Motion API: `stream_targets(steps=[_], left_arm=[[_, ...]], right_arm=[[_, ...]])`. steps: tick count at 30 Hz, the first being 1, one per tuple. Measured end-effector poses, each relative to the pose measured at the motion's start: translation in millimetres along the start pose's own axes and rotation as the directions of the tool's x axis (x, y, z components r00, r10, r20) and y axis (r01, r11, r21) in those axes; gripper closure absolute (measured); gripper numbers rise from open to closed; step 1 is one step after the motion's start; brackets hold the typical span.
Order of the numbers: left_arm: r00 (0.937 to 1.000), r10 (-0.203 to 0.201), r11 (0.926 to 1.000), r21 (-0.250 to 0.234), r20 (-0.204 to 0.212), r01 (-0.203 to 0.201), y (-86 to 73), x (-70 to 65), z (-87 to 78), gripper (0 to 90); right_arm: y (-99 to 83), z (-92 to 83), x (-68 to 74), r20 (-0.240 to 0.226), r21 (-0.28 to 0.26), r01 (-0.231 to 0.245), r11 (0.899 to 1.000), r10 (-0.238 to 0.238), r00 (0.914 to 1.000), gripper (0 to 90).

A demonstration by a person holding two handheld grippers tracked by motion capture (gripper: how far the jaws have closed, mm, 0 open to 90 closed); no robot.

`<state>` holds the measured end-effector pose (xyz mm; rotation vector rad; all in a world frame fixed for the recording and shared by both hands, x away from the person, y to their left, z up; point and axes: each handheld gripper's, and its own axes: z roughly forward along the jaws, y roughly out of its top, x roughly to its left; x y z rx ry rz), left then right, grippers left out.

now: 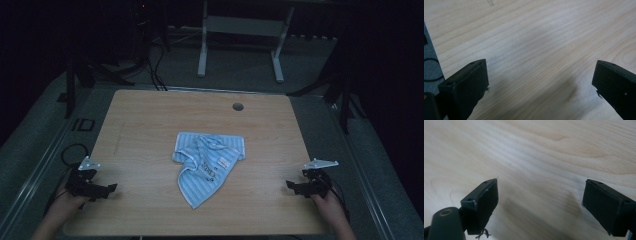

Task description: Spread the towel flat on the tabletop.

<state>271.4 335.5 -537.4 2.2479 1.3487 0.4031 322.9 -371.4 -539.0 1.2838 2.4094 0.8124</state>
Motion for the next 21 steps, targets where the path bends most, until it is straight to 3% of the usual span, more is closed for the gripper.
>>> stream_targets(steps=[4, 8, 10, 13, 15, 16, 21], left_arm=[[0.9984, 0.050, 0.9945, 0.091, 0.028, -0.052, 7.5, -0.6, -0.2, 0.9], [0.9934, 0.106, 0.9751, 0.191, 0.043, -0.113, 11.1, -3.9, 1.2, 0.9], [0.9905, 0.130, 0.9684, 0.209, 0.044, -0.136, 12.3, -5.8, 1.1, 0.9], [0.9864, 0.152, 0.9537, 0.253, 0.062, -0.163, 14.1, -7.7, 1.1, 0.9], [0.9840, 0.165, 0.9432, 0.281, 0.067, -0.177, 15.0, -9.2, 1.5, 0.9], [0.9820, 0.176, 0.9355, 0.299, 0.067, -0.188, 15.4, -10.1, 1.7, 0.9], [0.9720, 0.218, 0.8869, 0.398, 0.086, -0.235, 15.8, -13.3, 3.1, 0.9]], right_arm=[[4.4, 0.0, 1.5, -0.027, 0.121, 0.073, 0.990, -0.070, 0.9972, 13.2], [10.0, -0.5, 4.6, -0.056, 0.209, 0.145, 0.967, -0.137, 0.9890, 13.4], [13.3, -1.3, 6.5, -0.060, 0.244, 0.171, 0.954, -0.162, 0.9850, 13.6], [18.9, -2.1, 9.0, -0.080, 0.312, 0.206, 0.927, -0.190, 0.9784, 13.6], [22.3, -2.0, 10.2, -0.098, 0.376, 0.232, 0.897, -0.210, 0.9727, 13.6], [23.4, -1.6, 11.2, -0.107, 0.414, 0.246, 0.877, -0.222, 0.9693, 13.6], [27.9, 2.3, 16.7, -0.157, 0.579, 0.292, 0.761, -0.248, 0.9560, 14.2]])
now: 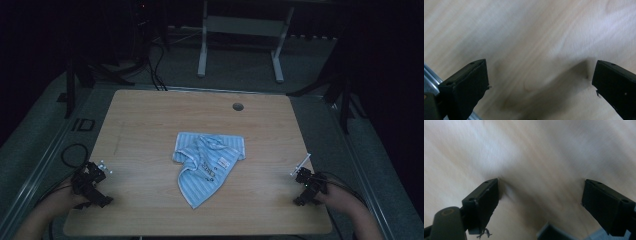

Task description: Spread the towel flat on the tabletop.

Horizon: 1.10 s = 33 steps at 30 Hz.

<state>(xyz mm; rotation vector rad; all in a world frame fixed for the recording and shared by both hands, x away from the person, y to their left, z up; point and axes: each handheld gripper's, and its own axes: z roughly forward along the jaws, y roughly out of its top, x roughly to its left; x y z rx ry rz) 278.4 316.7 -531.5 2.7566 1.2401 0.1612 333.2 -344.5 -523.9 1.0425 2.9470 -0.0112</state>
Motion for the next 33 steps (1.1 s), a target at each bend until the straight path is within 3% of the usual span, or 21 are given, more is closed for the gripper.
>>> stream_targets(steps=[3, 5, 7, 10, 16, 17, 21, 22, 28, 33], left_arm=[[0.9999, 0.002, 0.9987, 0.051, 0.016, -0.003, -0.3, -1.6, 1.2, 0.9], [0.9999, 0.010, 0.9968, 0.080, -0.007, -0.009, -0.8, -2.2, 2.1, 0.9], [0.9999, -0.008, 0.9968, 0.080, -0.015, 0.009, -1.1, -1.4, 1.4, 0.9], [0.9993, -0.036, 0.9970, 0.068, 0.001, 0.036, -1.0, -1.1, -1.4, 0.9], [0.9985, -0.044, 0.9973, 0.061, 0.034, 0.041, 5.8, -7.0, -12.3, 0.9], [0.9982, -0.044, 0.9974, 0.059, 0.040, 0.042, 7.1, -8.2, -13.6, 0.9], [0.9972, -0.018, 0.9976, 0.068, 0.072, 0.014, 12.5, -13.6, -16.0, 0.9], [0.9974, -0.008, 0.9975, 0.070, 0.072, 0.003, 14.0, -14.6, -16.1, 0.9], [0.9966, 0.022, 0.9974, 0.067, 0.080, -0.027, 25.6, -23.1, -16.1, 5.4], [0.9946, 0.044, 0.9964, 0.067, 0.093, -0.051, 37.7, -30.3, -15.4, 5.4]], right_arm=[[4.2, -0.5, 0.9, -0.008, 0.069, 0.009, 0.998, -0.008, 0.9999, 14.5], [6.6, -1.4, 1.6, -0.005, 0.104, 0.012, 0.994, -0.012, 0.9999, 14.5], [9.2, -3.2, 0.3, -0.002, 0.112, -0.006, 0.994, 0.006, 1.0000, 14.5], [13.0, -7.1, 1.0, 0.008, 0.094, -0.002, 0.996, 0.001, 1.0000, 14.5], [17.8, -12.1, 3.4, -0.004, 0.072, 0.025, 0.997, -0.025, 0.9997, 14.3], [17.9, -12.1, 4.7, 0.003, 0.074, 0.048, 0.996, -0.048, 0.9988, 14.3], [19.4, -13.2, 7.1, -0.018, 0.078, 0.073, 0.994, -0.072, 0.9973, 14.8], [20.6, -14.2, 8.5, -0.022, 0.070, 0.100, 0.992, -0.099, 0.9948, 16.2], [26.5, -15.5, 11.2, -0.047, 0.079, 0.163, 0.983, -0.160, 0.9861, 22.8], [35.6, -14.6, 13.3, -0.048, 0.084, 0.183, 0.979, -0.180, 0.9825, 23.0]])
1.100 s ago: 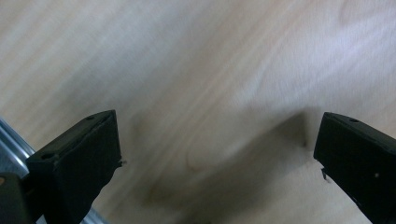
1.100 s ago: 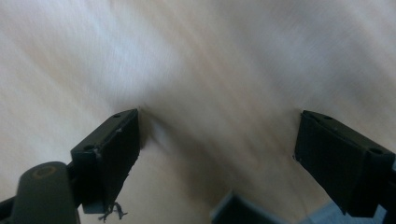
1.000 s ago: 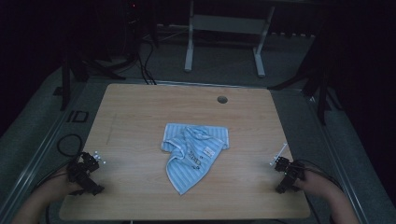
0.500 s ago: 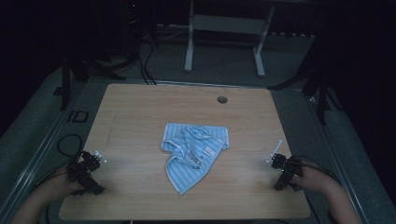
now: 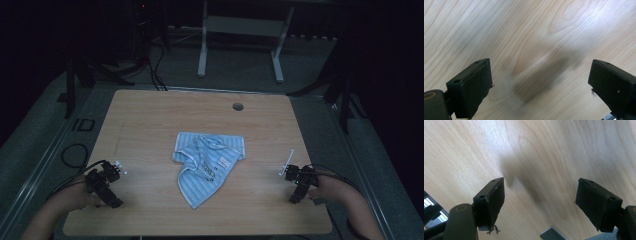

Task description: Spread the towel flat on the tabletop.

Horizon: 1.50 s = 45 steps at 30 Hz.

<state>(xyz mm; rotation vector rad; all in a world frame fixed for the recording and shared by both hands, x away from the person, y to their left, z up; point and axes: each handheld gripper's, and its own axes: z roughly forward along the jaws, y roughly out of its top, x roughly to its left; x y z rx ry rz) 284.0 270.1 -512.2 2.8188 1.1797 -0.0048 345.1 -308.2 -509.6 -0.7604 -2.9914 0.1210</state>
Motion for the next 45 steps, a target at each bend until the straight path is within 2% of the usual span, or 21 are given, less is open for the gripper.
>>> stream_targets(steps=[7, 16, 19, 20, 24, 27, 28, 29, 30, 31, 33, 35, 40, 41, 45], left_arm=[[0.9982, 0.054, 0.9985, 0.001, 0.026, -0.055, 22.1, -12.1, 1.1, 5.4], [0.9961, 0.072, 0.9974, -0.012, 0.051, -0.071, 45.3, -21.3, 1.6, 5.4], [0.9948, 0.086, 0.9963, -0.007, 0.054, -0.086, 52.8, -26.3, 2.6, 5.4], [0.9937, 0.099, 0.9951, -0.004, 0.053, -0.099, 59.4, -29.5, 2.5, 5.4], [0.9925, 0.111, 0.9938, -0.013, 0.052, -0.110, 74.5, -35.5, 0.9, 5.5], [0.9908, 0.123, 0.9923, -0.017, 0.055, -0.122, 82.3, -38.6, 0.3, 5.5], [0.9885, 0.138, 0.9905, -0.012, 0.062, -0.137, 89.4, -42.5, 0.9, 5.5], [0.9885, 0.138, 0.9905, -0.012, 0.062, -0.137, 89.4, -42.5, 0.9, 5.5], [0.9856, 0.158, 0.9874, 0.001, 0.061, -0.158, 96.2, -45.9, 2.4, 5.5], [0.9844, 0.165, 0.9862, 0.004, 0.060, -0.166, 99.3, -48.0, 3.5, 5.5], [0.9827, 0.173, 0.9847, 0.007, 0.066, -0.174, 102.6, -49.4, 4.1, 5.5], [0.9799, 0.187, 0.9820, 0.013, 0.068, -0.189, 112.9, -54.6, 6.3, 5.5], [0.9782, 0.199, 0.9798, 0.009, 0.059, -0.200, 131.2, -62.3, 7.8, 6.0], [0.9782, 0.199, 0.9798, 0.009, 0.059, -0.200, 131.2, -62.3, 7.8, 6.1], [0.9761, 0.211, 0.9776, -0.008, 0.053, -0.211, 147.4, -67.1, 8.9, 6.5]], right_arm=[[18.3, -0.4, 0.5, -0.001, -0.008, 0.033, 0.999, -0.033, 0.9994, 24.7], [39.2, -3.8, 2.0, 0.010, -0.022, 0.075, 0.997, -0.074, 0.9972, 25.9], [43.6, -5.3, 2.5, 0.011, -0.020, 0.081, 0.996, -0.081, 0.9967, 27.4], [51.0, -8.3, 2.9, 0.014, -0.019, 0.093, 0.996, -0.092, 0.9956, 28.1], [63.3, -13.9, 3.8, 0.016, -0.022, 0.113, 0.993, -0.113, 0.9935, 28.1], [73.1, -19.1, 4.2, 0.033, -0.034, 0.113, 0.993, -0.112, 0.9931, 28.1], [76.3, -20.7, 4.6, 0.026, -0.041, 0.114, 0.993, -0.113, 0.9932, 28.6], [76.3, -20.7, 4.6, 0.026, -0.041, 0.114, 0.993, -0.113, 0.9932, 28.6], [82.6, -23.2, 5.9, 0.029, -0.056, 0.138, 0.989, -0.137, 0.9902, 31.3], [86.2, -24.3, 6.0, 0.030, -0.058, 0.140, 0.989, -0.138, 0.9900, 32.4], [90.0, -25.1, 5.9, 0.036, -0.054, 0.147, 0.988, -0.145, 0.9887, 33.7], [103.0, -26.7, 4.9, 0.038, -0.035, 0.168, 0.985, -0.167, 0.9853, 34.6], [129.1, -29.9, 0.2, 0.032, -0.014, 0.181, 0.983, -0.181, 0.9830, 37.4], [129.1, -29.9, 0.2, 0.032, -0.014, 0.181, 0.983, -0.181, 0.9830, 37.4], [154.7, -29.1, -0.6, 0.038, -0.006, 0.220, 0.976, -0.219, 0.9749, 38.9]])
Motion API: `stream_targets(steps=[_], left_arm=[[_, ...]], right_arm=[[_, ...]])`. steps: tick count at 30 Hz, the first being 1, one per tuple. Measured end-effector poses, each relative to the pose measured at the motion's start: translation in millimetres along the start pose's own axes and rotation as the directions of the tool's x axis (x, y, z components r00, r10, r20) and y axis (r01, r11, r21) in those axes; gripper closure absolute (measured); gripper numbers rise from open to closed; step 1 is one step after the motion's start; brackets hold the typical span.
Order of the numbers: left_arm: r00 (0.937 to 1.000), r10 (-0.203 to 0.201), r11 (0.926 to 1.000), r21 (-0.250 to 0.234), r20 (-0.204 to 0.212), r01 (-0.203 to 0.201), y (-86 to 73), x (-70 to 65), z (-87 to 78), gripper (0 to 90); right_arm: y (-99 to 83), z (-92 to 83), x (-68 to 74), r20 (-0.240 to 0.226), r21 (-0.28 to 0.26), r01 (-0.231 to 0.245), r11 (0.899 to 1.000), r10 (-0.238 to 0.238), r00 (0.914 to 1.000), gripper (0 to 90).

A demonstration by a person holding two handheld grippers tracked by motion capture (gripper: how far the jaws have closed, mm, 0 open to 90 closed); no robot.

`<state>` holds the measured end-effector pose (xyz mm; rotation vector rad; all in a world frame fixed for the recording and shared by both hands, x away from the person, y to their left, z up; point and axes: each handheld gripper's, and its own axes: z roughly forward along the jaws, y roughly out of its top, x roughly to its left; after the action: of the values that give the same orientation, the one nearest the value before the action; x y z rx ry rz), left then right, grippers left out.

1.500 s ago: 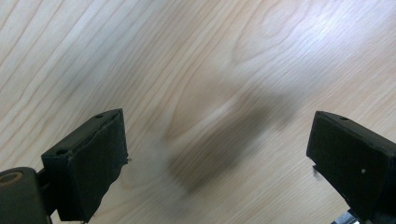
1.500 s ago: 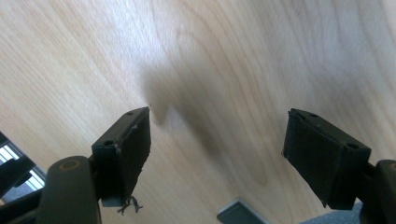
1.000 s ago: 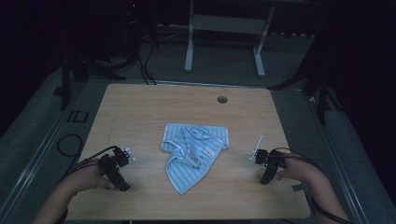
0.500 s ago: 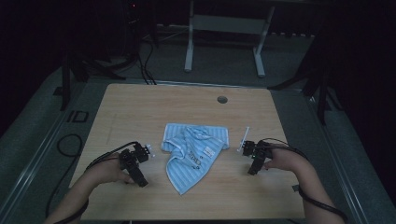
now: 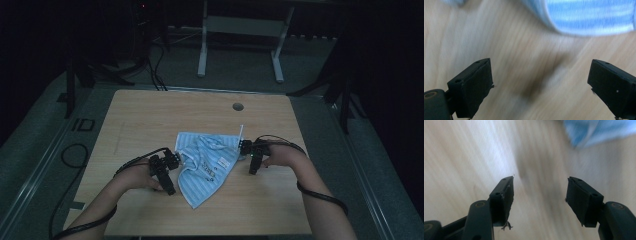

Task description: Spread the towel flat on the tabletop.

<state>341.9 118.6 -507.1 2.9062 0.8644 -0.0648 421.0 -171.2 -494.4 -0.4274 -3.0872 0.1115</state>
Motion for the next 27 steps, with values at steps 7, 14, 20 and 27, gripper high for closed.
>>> stream_targets(steps=[7, 14, 20, 27], left_arm=[[0.9985, -0.028, 0.9995, -0.015, -0.046, 0.027, 19.5, -0.4, -0.4, 13.9], [0.9995, -0.017, 0.9996, -0.023, -0.027, 0.017, 39.4, -2.2, 1.9, 22.6], [0.9990, -0.042, 0.9989, -0.023, -0.014, 0.042, 46.9, 3.1, 7.9, 35.7], [0.9978, 0.004, 0.9998, -0.018, -0.066, -0.005, 53.6, 2.8, 9.8, 65.8]], right_arm=[[21.7, -4.9, -6.1, 0.009, -0.027, 0.023, 0.999, -0.022, 0.9997, 42.5], [39.2, -7.0, -17.3, 0.018, -0.041, 0.025, 0.999, -0.024, 0.9995, 50.9], [48.7, 1.2, -24.6, 0.012, -0.037, 0.017, 0.999, -0.017, 0.9998, 60.0], [55.0, -0.3, -21.2, 0.036, -0.016, 0.055, 0.998, -0.054, 0.9979, 84.6]])
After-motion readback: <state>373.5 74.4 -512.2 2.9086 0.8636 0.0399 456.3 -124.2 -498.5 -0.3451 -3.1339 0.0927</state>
